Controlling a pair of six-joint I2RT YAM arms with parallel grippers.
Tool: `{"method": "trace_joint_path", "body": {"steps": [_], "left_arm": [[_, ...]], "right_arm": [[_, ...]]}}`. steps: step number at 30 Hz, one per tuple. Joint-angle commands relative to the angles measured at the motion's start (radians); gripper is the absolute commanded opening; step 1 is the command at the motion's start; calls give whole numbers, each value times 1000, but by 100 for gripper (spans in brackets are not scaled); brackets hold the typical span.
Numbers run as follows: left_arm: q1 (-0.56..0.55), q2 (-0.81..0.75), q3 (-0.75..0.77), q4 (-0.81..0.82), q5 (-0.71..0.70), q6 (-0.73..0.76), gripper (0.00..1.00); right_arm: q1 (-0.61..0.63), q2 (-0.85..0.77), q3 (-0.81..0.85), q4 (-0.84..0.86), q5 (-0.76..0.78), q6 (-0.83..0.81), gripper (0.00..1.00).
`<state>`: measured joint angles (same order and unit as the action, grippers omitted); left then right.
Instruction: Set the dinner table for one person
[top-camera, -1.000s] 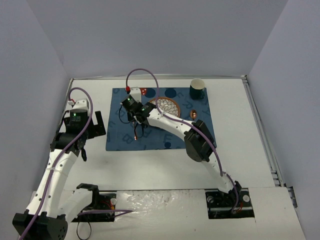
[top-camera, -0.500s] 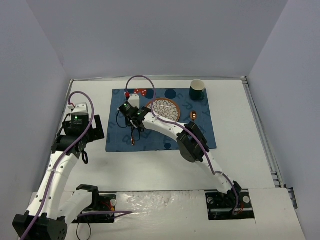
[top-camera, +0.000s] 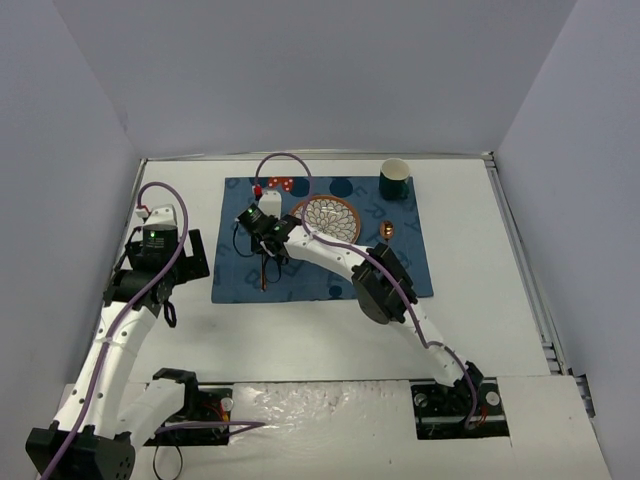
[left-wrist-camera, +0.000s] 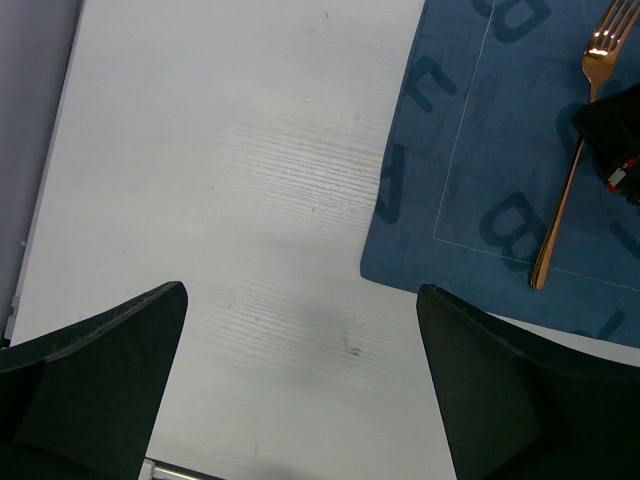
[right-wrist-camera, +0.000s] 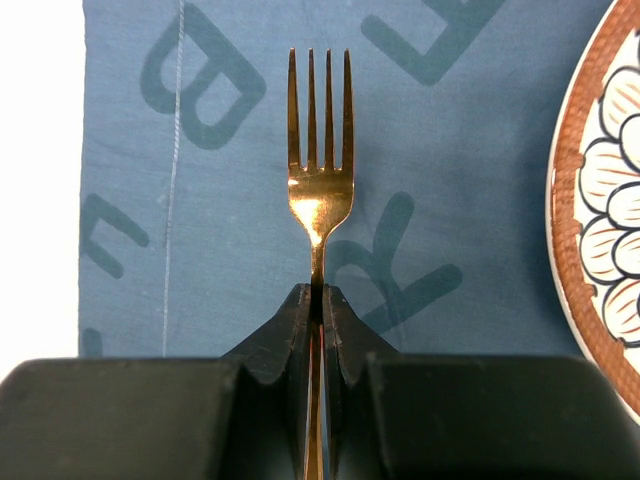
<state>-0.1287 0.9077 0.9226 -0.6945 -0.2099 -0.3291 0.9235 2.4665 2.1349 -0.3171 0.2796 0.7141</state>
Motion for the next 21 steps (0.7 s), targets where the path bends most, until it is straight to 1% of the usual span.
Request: {"method": "trace_joint_path", "body": {"steps": [1, 13, 21], "left_arm": [[0, -8, 27, 36, 3, -5, 97], [-1, -10, 25, 38, 12, -4, 97], [0, -11, 24, 39, 14, -2, 97]], "right_arm": [[-5, 0, 34, 35, 4, 29, 0], [-9, 31, 17, 50, -17, 44, 0], [-11, 25, 3, 58, -20, 43, 11]]}}
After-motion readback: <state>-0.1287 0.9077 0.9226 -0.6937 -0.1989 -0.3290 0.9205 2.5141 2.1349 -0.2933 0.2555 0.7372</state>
